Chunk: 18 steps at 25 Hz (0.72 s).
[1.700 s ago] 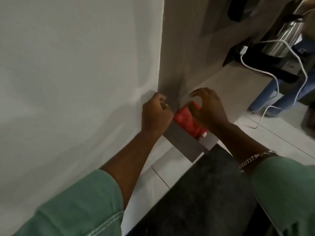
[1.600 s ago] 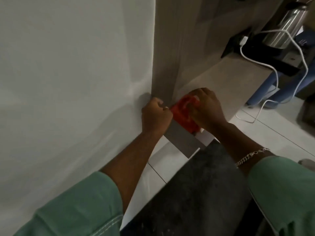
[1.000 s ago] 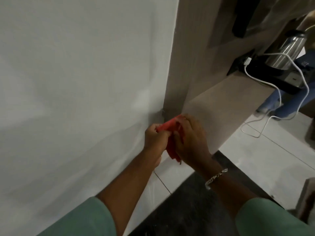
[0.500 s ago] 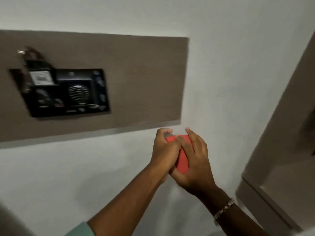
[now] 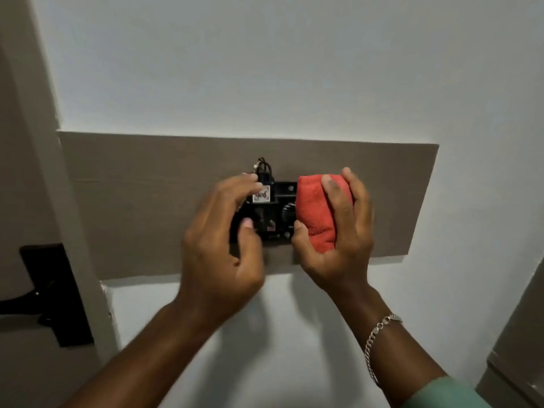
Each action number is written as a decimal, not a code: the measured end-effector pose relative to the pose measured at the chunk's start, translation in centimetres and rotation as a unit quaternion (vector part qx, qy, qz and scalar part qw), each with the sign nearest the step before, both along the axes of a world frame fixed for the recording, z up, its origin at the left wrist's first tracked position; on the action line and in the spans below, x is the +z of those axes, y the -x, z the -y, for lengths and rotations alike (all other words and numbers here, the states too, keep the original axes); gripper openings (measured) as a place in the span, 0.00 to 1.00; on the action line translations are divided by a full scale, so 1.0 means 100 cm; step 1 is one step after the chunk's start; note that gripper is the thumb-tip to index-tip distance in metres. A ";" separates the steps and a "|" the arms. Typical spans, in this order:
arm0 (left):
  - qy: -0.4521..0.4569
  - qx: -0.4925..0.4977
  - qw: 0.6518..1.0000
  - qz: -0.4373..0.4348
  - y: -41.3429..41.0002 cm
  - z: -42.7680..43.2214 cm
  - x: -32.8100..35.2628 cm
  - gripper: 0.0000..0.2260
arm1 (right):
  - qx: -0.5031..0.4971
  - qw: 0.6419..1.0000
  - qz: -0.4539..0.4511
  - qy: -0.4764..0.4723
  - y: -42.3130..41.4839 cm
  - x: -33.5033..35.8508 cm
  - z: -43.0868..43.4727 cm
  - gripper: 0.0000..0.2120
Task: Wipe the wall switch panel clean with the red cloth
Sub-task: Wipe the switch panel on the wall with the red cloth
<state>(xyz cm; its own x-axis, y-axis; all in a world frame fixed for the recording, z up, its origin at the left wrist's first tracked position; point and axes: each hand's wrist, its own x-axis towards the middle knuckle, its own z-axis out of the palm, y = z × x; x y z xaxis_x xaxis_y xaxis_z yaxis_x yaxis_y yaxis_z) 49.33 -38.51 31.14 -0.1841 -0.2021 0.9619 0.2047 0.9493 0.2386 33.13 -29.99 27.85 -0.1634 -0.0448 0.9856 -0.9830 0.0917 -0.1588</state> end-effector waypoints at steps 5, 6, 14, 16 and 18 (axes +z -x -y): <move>0.232 0.287 0.909 0.193 -0.005 0.089 -0.002 0.28 | -0.099 0.987 0.017 -0.122 0.012 -0.006 0.019 0.31; 0.266 0.329 0.881 0.212 -0.003 0.098 -0.007 0.28 | -0.095 0.988 0.008 -0.124 0.018 -0.012 0.014 0.31; 0.289 0.436 0.841 0.141 0.013 0.115 -0.021 0.31 | -0.048 0.993 -0.027 -0.102 0.016 -0.005 0.029 0.25; 0.263 0.447 0.845 0.128 0.013 0.114 -0.020 0.32 | -0.047 0.994 -0.043 -0.092 0.032 -0.009 0.015 0.23; 0.238 0.456 0.849 0.118 0.015 0.113 -0.019 0.33 | -0.037 0.997 0.021 -0.065 0.031 -0.004 0.017 0.24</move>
<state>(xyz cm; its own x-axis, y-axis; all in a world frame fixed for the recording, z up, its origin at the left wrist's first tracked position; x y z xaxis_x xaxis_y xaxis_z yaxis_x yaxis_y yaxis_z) 47.88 -49.82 29.19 -0.3590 0.0367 0.9326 -0.6682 0.6876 -0.2842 29.98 -31.73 27.47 -0.2111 -0.1575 0.9647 -0.9657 0.1862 -0.1809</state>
